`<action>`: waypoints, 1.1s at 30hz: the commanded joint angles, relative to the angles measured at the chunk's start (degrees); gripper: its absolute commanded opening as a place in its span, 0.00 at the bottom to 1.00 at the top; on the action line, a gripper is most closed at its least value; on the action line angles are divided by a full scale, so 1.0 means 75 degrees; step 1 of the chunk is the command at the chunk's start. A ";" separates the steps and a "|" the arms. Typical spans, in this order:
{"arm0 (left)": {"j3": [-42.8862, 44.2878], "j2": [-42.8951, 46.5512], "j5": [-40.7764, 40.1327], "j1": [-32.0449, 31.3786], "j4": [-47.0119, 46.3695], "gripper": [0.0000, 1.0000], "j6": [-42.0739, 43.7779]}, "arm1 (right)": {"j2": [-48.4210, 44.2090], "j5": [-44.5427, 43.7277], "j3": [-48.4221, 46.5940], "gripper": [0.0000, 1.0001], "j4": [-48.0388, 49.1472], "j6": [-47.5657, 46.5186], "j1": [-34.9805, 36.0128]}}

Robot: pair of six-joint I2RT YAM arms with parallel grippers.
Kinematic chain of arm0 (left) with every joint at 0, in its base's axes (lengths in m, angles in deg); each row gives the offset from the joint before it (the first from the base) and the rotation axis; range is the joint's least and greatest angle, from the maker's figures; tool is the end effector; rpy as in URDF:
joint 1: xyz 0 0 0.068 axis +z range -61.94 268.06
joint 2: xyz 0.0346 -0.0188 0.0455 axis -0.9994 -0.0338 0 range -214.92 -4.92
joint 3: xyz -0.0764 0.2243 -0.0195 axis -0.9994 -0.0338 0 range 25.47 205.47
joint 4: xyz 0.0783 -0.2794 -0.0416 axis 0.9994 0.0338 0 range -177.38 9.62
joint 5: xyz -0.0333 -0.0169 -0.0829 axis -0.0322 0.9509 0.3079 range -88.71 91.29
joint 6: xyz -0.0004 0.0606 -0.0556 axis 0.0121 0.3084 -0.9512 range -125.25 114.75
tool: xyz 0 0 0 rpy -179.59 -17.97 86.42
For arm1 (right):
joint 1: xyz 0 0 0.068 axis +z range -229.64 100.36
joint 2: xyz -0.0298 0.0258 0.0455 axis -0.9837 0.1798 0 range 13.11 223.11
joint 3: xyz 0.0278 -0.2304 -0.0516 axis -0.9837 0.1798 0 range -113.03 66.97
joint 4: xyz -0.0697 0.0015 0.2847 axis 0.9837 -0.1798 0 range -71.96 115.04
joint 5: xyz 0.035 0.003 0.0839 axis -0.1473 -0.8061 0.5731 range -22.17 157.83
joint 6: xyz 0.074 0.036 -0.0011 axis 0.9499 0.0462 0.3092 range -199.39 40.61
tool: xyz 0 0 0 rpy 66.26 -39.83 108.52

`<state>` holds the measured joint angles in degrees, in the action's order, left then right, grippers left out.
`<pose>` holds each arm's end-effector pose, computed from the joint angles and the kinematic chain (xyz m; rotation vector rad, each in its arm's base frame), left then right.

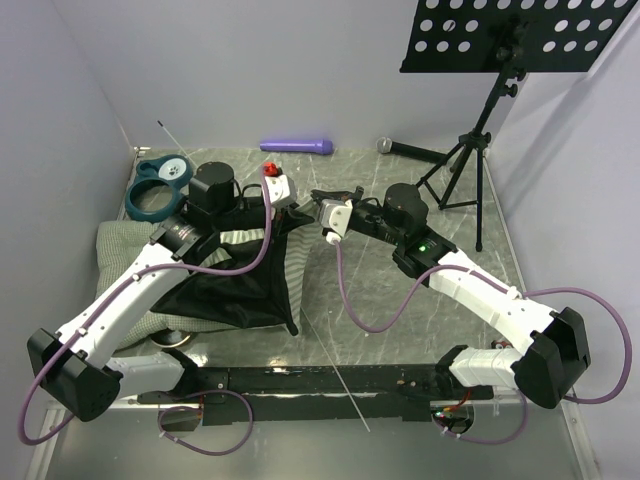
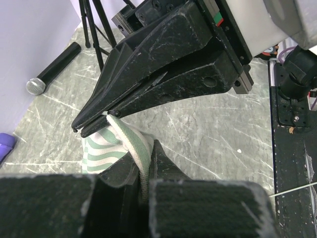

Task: Set up the pet tent

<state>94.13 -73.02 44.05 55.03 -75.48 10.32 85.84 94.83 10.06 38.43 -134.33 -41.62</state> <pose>0.2563 -0.2244 0.3625 1.2048 1.3341 -0.8753 0.2750 0.2564 0.3066 -1.3868 0.8192 0.1515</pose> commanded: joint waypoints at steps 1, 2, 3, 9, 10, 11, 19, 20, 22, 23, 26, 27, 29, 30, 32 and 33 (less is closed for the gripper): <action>0.0700 0.1122 0.1576 -0.0400 -0.2056 0.01 -0.0061 | 0.0697 -0.1011 0.0638 0.00 -0.2125 -0.0234 -0.0194; 0.0700 0.1122 0.1587 -0.0388 -0.2021 0.01 -0.0049 | 0.0686 -0.0999 0.0650 0.00 -0.2113 -0.0234 -0.0194; 0.0689 0.1134 0.1587 -0.0400 -0.2032 0.01 -0.0014 | 0.0697 -0.0999 0.0650 0.00 -0.2125 -0.0210 -0.0194; 0.0607 0.1169 0.1658 -0.0400 -0.1984 0.01 0.0115 | 0.0791 -0.0999 0.0533 0.00 -0.2172 -0.0186 -0.0183; 0.0607 0.1169 0.1681 -0.0400 -0.2020 0.01 0.0092 | 0.0791 -0.1011 0.0556 0.00 -0.2125 -0.0198 -0.0194; 0.0630 0.1169 0.1716 -0.0400 -0.1986 0.01 0.0103 | 0.0803 -0.0988 0.0556 0.00 -0.2125 -0.0175 -0.0194; 0.0665 0.1193 0.1751 -0.0400 -0.1798 0.01 0.0326 | 0.0815 -0.0940 0.0603 0.00 -0.2137 -0.0093 -0.0218; 0.0642 0.1216 0.1728 -0.0400 -0.1821 0.01 0.0338 | 0.0838 -0.0929 0.0580 0.00 -0.2171 -0.0093 -0.0218; 0.0665 0.1228 0.1751 -0.0400 -0.1833 0.01 0.0373 | 0.0861 -0.0940 0.0568 0.00 -0.2172 -0.0093 -0.0218; 0.0665 0.1228 0.1717 -0.0400 -0.1879 0.01 0.0350 | 0.0873 -0.0894 0.0556 0.00 -0.2195 -0.0105 -0.0218; 0.0712 0.1181 0.1693 -0.0400 -0.1751 0.01 0.0337 | 0.0826 -0.0870 0.0580 0.00 -0.2183 -0.0152 -0.0218; 0.0712 0.1169 0.1658 -0.0400 -0.1739 0.01 0.0338 | 0.0826 -0.0870 0.0568 0.00 -0.2207 -0.0152 -0.0206; 0.0677 0.1193 0.1646 -0.0400 -0.1762 0.01 0.0314 | 0.0850 -0.0882 0.0544 0.00 -0.2242 -0.0163 -0.0206; 0.0665 0.1193 0.1658 -0.0400 -0.1774 0.01 0.0314 | 0.0873 -0.0893 0.0521 0.00 -0.2254 -0.0163 -0.0206; 0.0677 0.1169 0.1669 -0.0400 -0.1775 0.01 0.0326 | 0.0873 -0.0882 0.0498 0.00 -0.2265 -0.0175 -0.0206; 0.0700 0.1158 0.1669 -0.0400 -0.1751 0.01 0.0338 | 0.0885 -0.0870 0.0486 0.00 -0.2254 -0.0175 -0.0194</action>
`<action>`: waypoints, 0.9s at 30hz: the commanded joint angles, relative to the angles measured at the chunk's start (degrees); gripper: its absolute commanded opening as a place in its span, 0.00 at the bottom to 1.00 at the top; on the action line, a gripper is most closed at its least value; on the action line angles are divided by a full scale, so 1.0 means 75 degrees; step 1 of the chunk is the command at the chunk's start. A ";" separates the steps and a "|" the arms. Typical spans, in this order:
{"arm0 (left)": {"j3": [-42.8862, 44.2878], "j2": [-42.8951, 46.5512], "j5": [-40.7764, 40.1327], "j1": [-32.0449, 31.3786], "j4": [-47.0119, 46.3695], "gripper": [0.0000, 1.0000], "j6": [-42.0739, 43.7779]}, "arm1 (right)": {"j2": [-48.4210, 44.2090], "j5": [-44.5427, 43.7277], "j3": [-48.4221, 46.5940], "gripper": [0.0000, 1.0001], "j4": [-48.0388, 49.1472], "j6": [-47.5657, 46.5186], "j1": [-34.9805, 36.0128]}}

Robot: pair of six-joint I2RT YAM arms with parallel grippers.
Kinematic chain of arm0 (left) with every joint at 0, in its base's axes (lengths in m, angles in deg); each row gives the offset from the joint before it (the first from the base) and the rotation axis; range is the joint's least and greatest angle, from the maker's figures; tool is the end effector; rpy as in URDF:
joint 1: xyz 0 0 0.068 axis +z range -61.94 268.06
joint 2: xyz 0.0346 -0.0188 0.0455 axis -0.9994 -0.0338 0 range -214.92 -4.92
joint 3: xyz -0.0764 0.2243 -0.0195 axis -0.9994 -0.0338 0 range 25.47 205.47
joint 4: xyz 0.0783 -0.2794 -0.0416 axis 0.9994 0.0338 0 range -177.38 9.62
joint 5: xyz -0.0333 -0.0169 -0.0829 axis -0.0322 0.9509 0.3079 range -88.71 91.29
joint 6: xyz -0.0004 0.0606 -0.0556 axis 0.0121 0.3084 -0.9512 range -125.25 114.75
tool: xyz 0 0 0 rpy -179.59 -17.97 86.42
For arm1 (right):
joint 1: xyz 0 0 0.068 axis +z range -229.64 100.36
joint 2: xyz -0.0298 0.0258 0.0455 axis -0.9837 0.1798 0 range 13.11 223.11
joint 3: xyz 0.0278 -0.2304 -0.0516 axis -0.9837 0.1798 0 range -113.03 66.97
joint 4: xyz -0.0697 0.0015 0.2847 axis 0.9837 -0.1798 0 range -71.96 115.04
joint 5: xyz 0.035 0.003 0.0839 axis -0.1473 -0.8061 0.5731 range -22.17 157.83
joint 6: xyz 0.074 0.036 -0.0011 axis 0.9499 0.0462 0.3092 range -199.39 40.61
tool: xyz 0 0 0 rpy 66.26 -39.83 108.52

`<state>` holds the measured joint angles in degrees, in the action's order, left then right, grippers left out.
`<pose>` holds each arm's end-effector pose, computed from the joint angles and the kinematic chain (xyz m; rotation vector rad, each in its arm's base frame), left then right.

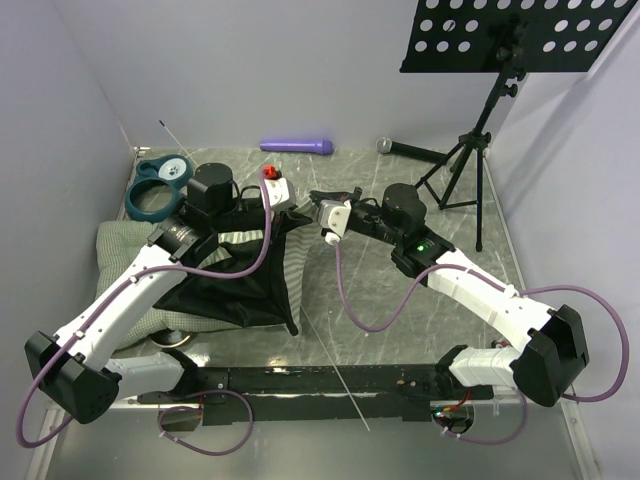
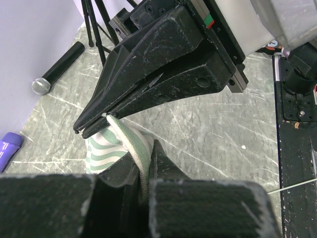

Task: Set up the pet tent

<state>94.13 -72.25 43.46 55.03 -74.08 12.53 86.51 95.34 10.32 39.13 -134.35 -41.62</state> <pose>0.2536 -0.2220 0.3636 1.2229 1.3228 -0.8421 0.2761 0.2580 0.3023 -1.3929 0.8161 0.1597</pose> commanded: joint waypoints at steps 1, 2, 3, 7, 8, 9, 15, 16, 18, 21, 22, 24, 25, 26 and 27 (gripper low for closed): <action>0.0689 0.1044 0.1760 -0.0388 -0.1937 0.01 0.0067 | 0.0806 -0.0926 0.0428 0.00 -0.2370 -0.0172 -0.0194; 0.0689 0.1044 0.1760 -0.0388 -0.1972 0.01 0.0032 | 0.0818 -0.0914 0.0416 0.00 -0.2370 -0.0160 -0.0194; 0.0677 0.1032 0.1760 -0.0400 -0.1996 0.01 0.0008 | 0.0806 -0.0925 0.0416 0.00 -0.2370 -0.0172 -0.0183; 0.0677 0.0974 0.1795 -0.0388 -0.2019 0.01 -0.0004 | 0.0853 -0.0879 0.0392 0.00 -0.2359 -0.0172 -0.0148; 0.0677 0.0973 0.1818 -0.0388 -0.1996 0.01 0.0054 | 0.0853 -0.0913 0.0381 0.00 -0.2359 -0.0160 -0.0113; 0.0677 0.0973 0.1818 -0.0400 -0.1996 0.01 0.0055 | 0.0876 -0.0890 0.0380 0.00 -0.2370 -0.0149 -0.0101; 0.0688 0.0938 0.1643 -0.0388 -0.1961 0.01 -0.0050 | 0.0760 -0.0867 0.0497 0.00 -0.2335 -0.0195 -0.0089; 0.0677 0.0927 0.1608 -0.0388 -0.1961 0.01 -0.0062 | 0.0736 -0.0844 0.0509 0.00 -0.2324 -0.0196 -0.0089; 0.0688 0.0903 0.1514 -0.0376 -0.1949 0.01 -0.0156 | 0.0689 -0.0832 0.0521 0.00 -0.2323 -0.0207 -0.0089; 0.0735 0.0833 0.1420 -0.0329 -0.1949 0.01 -0.0355 | 0.0654 -0.0808 0.0509 0.00 -0.2312 -0.0207 -0.0089; 0.0759 0.0798 0.1385 -0.0318 -0.1903 0.01 -0.0390 | 0.0654 -0.0797 0.0498 0.00 -0.2312 -0.0196 -0.0100; 0.0817 0.0716 0.1396 -0.0271 -0.1833 0.01 -0.0426 | 0.0665 -0.0797 0.0486 0.00 -0.2312 -0.0184 -0.0077; 0.0852 0.0658 0.1396 -0.0271 -0.1786 0.01 -0.0391 | 0.0666 -0.0797 0.0486 0.00 -0.2312 -0.0195 -0.0066; 0.0887 0.0645 0.1385 -0.0271 -0.1785 0.01 -0.0390 | 0.0666 -0.0808 0.0486 0.00 -0.2300 -0.0207 -0.0054; 0.0934 0.0587 0.1373 -0.0259 -0.1553 0.01 -0.0390 | 0.0654 -0.0808 0.0486 0.00 -0.2265 -0.0196 -0.0054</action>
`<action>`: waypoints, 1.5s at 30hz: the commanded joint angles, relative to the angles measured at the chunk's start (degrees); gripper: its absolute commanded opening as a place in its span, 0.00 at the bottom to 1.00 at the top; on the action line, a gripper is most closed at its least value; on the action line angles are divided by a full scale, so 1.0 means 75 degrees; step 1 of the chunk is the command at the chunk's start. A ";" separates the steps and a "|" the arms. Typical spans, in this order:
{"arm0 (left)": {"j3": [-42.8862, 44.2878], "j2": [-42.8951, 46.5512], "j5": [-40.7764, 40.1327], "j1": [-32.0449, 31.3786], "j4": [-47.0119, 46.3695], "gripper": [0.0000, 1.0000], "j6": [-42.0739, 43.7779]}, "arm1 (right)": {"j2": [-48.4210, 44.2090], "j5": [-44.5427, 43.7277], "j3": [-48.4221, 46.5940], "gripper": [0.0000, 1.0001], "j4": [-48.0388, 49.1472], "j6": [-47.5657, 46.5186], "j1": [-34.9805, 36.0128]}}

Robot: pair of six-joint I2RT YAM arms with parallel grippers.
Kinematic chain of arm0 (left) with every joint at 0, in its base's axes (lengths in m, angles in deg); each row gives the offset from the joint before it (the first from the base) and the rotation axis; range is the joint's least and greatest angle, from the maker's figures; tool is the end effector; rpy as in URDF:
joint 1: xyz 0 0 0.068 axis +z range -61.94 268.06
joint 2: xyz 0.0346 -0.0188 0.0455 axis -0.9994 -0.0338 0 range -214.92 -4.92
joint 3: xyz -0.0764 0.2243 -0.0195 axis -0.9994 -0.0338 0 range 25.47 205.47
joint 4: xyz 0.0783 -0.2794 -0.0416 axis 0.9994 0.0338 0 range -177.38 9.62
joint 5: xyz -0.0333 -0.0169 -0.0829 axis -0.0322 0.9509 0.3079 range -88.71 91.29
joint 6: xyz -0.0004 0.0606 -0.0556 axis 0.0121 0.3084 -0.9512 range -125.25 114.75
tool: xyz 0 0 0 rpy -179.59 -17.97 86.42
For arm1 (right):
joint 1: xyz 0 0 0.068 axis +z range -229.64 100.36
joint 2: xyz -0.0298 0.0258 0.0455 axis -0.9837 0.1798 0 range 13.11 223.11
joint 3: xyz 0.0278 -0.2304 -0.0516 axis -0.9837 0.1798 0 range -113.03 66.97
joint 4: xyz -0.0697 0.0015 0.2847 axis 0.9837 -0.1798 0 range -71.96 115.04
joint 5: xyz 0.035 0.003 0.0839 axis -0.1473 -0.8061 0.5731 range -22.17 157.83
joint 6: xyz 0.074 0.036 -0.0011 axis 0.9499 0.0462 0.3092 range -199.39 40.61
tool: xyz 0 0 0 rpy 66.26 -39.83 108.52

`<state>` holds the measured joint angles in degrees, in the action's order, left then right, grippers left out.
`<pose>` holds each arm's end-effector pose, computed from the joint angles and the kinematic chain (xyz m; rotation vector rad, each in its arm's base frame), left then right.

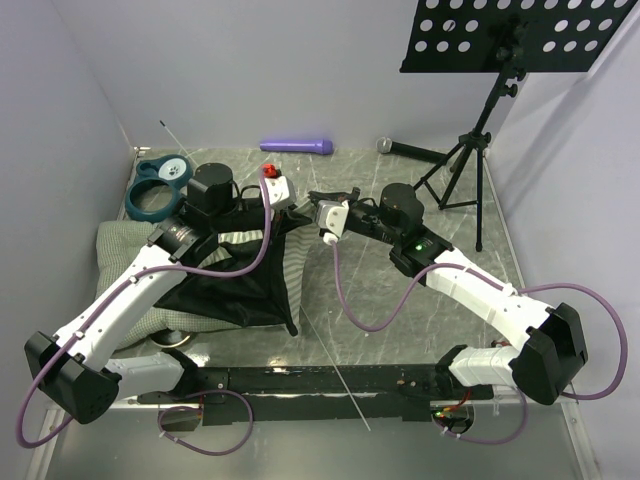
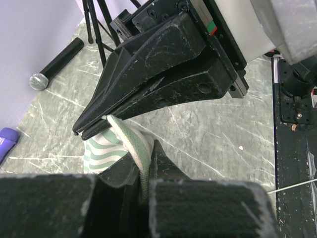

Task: Set up the pet tent

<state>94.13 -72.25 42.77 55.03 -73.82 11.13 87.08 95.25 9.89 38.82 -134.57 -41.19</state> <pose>0.2543 -0.2217 0.3629 1.2028 1.3506 -0.8501 0.2759 0.2613 0.3011 -1.4016 0.8152 0.1638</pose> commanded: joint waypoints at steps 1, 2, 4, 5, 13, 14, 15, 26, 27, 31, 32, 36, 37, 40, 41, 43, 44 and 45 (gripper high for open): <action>0.0958 0.0552 0.1443 -0.0271 -0.1539 0.01 -0.0169 | 0.0578 -0.0797 0.0556 0.00 -0.2201 -0.0166 -0.0112; 0.0993 0.0517 0.1431 -0.0259 -0.1434 0.01 -0.0134 | 0.0578 -0.0808 0.0556 0.00 -0.2224 -0.0178 -0.0100; 0.0982 0.0470 0.1361 -0.0282 -0.1375 0.01 -0.0098 | 0.0555 -0.0797 0.0579 0.00 -0.2213 -0.0178 -0.0089; 0.0982 0.0458 0.1338 -0.0271 -0.1363 0.01 -0.0098 | 0.0531 -0.0797 0.0579 0.00 -0.2247 -0.0201 -0.0077; 0.1075 0.0236 0.1174 -0.0259 -0.1234 0.01 -0.0168 | 0.0531 -0.0808 0.0568 0.00 -0.2224 -0.0213 0.0040; 0.1087 0.0224 0.1150 -0.0271 -0.1188 0.01 -0.0157 | 0.0531 -0.0820 0.0544 0.00 -0.2236 -0.0213 0.0064; 0.1099 0.0200 0.1161 -0.0259 -0.1129 0.01 -0.0110 | 0.0531 -0.0808 0.0533 0.00 -0.2259 -0.0178 0.0075; 0.0947 0.0048 0.1009 -0.0247 -0.0766 0.01 -0.0005 | 0.0414 -0.0808 0.0532 0.00 -0.2224 -0.0073 0.0134; 0.0912 0.0036 0.0974 -0.0247 -0.0742 0.01 -0.0028 | 0.0402 -0.0808 0.0521 0.00 -0.2236 -0.0073 0.0122; 0.0853 -0.0023 0.0892 -0.0236 -0.0613 0.01 0.0031 | 0.0379 -0.0785 0.0497 0.00 -0.2201 -0.0073 0.0122; 0.0829 -0.0046 0.0869 -0.0236 -0.0578 0.01 0.0042 | 0.0379 -0.0796 0.0474 0.00 -0.2212 -0.0073 0.0134; 0.0771 -0.0151 0.0834 -0.0236 -0.0437 0.01 0.0112 | 0.0367 -0.0785 0.0427 0.00 -0.2224 -0.0026 0.0122; 0.0736 -0.0152 0.0822 -0.0236 -0.0449 0.01 0.0113 | 0.0367 -0.0773 0.0415 0.00 -0.2224 -0.0003 0.0122; 0.0700 -0.0210 0.0786 -0.0236 -0.0449 0.01 0.0077 | 0.0367 -0.0796 0.0404 0.00 -0.2224 0.0033 0.0134; 0.0700 -0.0222 0.0787 -0.0236 -0.0414 0.01 0.0077 | 0.0356 -0.0797 0.0392 0.00 -0.2247 0.0021 0.0134; 0.0665 -0.0257 0.0693 -0.0236 -0.0414 0.01 0.0077 | 0.0332 -0.0808 0.0415 0.00 -0.2201 0.0044 0.0122; 0.0642 -0.0269 0.0681 -0.0224 -0.0367 0.01 0.0101 | 0.0309 -0.0785 0.0427 0.00 -0.2212 0.0056 0.0122; 0.0630 -0.0280 0.0646 -0.0224 -0.0367 0.01 0.0078 | 0.0285 -0.0785 0.0427 0.00 -0.2189 0.0068 0.0134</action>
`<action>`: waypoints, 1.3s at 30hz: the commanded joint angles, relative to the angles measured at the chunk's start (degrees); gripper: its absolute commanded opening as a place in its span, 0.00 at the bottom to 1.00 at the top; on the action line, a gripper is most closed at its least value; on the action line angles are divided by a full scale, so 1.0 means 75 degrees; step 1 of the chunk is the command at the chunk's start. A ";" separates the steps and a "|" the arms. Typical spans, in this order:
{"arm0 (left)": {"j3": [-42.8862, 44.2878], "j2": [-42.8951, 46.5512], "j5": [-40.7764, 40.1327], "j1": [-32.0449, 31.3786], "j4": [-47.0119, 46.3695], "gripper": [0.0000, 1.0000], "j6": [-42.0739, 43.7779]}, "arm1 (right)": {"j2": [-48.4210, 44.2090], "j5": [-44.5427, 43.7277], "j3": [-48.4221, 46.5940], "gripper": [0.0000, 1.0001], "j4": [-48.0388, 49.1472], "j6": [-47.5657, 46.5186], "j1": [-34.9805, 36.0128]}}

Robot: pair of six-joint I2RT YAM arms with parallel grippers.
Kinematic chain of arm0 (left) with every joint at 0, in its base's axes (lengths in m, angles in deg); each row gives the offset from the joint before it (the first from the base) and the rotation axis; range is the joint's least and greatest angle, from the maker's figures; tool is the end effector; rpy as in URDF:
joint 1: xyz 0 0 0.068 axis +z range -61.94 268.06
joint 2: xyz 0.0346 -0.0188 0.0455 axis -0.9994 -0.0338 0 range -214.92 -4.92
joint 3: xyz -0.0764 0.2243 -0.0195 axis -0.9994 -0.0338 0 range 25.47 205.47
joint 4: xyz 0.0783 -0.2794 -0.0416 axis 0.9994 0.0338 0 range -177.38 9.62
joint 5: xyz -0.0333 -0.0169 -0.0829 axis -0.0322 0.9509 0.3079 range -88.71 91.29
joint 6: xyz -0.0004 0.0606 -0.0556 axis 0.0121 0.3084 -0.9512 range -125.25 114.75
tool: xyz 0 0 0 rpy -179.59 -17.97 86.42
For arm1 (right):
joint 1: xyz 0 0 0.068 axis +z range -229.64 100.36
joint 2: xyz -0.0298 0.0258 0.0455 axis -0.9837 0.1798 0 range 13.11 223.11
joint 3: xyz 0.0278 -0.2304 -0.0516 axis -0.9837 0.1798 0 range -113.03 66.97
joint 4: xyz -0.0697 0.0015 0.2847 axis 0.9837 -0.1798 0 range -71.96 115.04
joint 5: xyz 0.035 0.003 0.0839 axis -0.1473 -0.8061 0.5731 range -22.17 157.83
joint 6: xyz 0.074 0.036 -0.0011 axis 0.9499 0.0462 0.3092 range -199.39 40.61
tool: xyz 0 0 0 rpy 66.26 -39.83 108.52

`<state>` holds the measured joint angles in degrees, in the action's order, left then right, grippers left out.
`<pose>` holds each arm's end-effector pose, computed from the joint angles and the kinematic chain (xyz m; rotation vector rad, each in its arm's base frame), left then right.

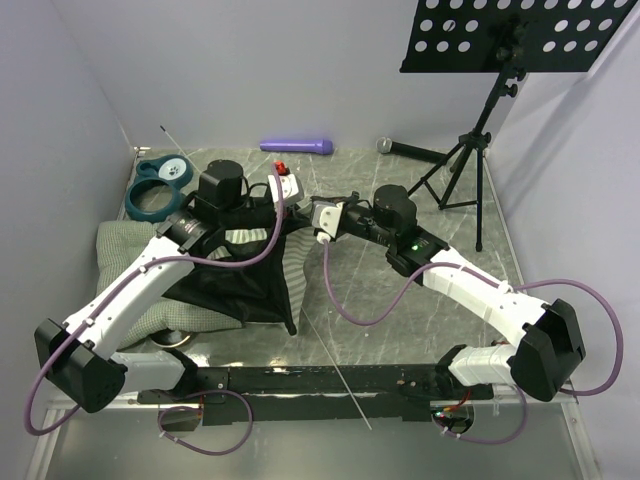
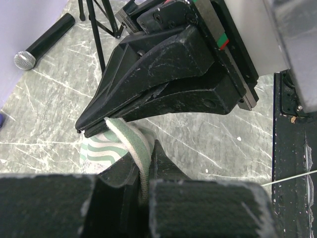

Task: Set up the pet tent

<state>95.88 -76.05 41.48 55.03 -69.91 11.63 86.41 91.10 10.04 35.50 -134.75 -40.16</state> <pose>0.2666 -0.2283 0.3452 1.2146 1.4583 -0.8512 0.2736 0.2622 0.2960 -1.4128 0.8852 0.1302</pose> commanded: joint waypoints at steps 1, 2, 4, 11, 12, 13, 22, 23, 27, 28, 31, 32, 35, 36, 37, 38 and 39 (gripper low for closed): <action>0.0362 0.0215 0.0783 -0.0224 -0.0877 0.01 0.0022 | 0.0364 -0.0231 0.0418 0.00 -0.1711 0.0126 -0.0014; 0.0339 0.0192 0.0760 -0.0224 -0.0854 0.01 0.0034 | 0.0352 -0.0231 0.0430 0.00 -0.1711 0.0138 -0.0003; 0.0268 0.0157 0.0701 -0.0212 -0.0876 0.01 -0.0024 | 0.0306 -0.0219 0.0430 0.00 -0.1711 0.0161 -0.0015; 0.0069 -0.0043 0.0502 -0.0084 -0.0701 0.01 -0.0025 | 0.0212 -0.0173 0.0372 0.00 -0.1629 0.0314 -0.0026; 0.0046 -0.0054 0.0502 -0.0072 -0.0701 0.01 -0.0025 | 0.0211 -0.0149 0.0371 0.00 -0.1606 0.0349 -0.0026; 0.0011 -0.0066 0.0490 -0.0072 -0.0724 0.01 -0.0060 | 0.0200 -0.0149 0.0371 0.00 -0.1594 0.0349 -0.0026; -0.0212 -0.0172 0.0501 0.0127 -0.0807 0.01 -0.0154 | 0.0106 -0.0114 0.0430 0.00 -0.1559 0.0384 -0.0015; -0.0224 -0.0183 0.0478 0.0128 -0.0841 0.01 -0.0165 | 0.0106 -0.0114 0.0442 0.00 -0.1535 0.0407 -0.0038; -0.0224 -0.0242 0.0490 0.0198 -0.0737 0.01 -0.0049 | 0.0141 -0.0149 0.0395 0.00 -0.1547 0.0490 -0.0050; -0.0236 -0.0242 0.0536 0.0198 -0.0701 0.01 0.0010 | 0.0153 -0.0149 0.0383 0.00 -0.1547 0.0501 -0.0050; -0.0236 -0.0184 0.0665 0.0186 -0.0724 0.01 0.0116 | 0.0223 -0.0196 0.0348 0.00 -0.1558 0.0490 -0.0050; -0.0213 -0.0160 0.0724 0.0186 -0.0782 0.02 0.0093 | 0.0293 -0.0208 0.0348 0.00 -0.1582 0.0467 -0.0050; -0.0026 -0.0183 0.0806 0.0151 -0.0818 0.01 -0.0106 | 0.0445 -0.0301 0.0301 0.00 -0.1617 0.0361 -0.0050; 0.0079 -0.0218 0.0818 0.0139 -0.0760 0.01 -0.0142 | 0.0481 -0.0313 0.0290 0.00 -0.1617 0.0326 -0.0050; 0.0173 -0.0277 0.0830 0.0128 -0.0702 0.01 -0.0153 | 0.0504 -0.0302 0.0289 0.00 -0.1617 0.0268 -0.0050; 0.0279 -0.0335 0.0841 0.0116 -0.0620 0.01 -0.0177 | 0.0528 -0.0301 0.0301 0.00 -0.1594 0.0232 -0.0038; 0.0396 -0.0394 0.0795 0.0104 -0.0538 0.01 -0.0247 | 0.0539 -0.0301 0.0290 0.00 -0.1582 0.0197 -0.0038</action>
<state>93.94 -78.72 41.98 56.71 -71.40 11.52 86.80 89.65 10.50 33.55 -132.65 -40.49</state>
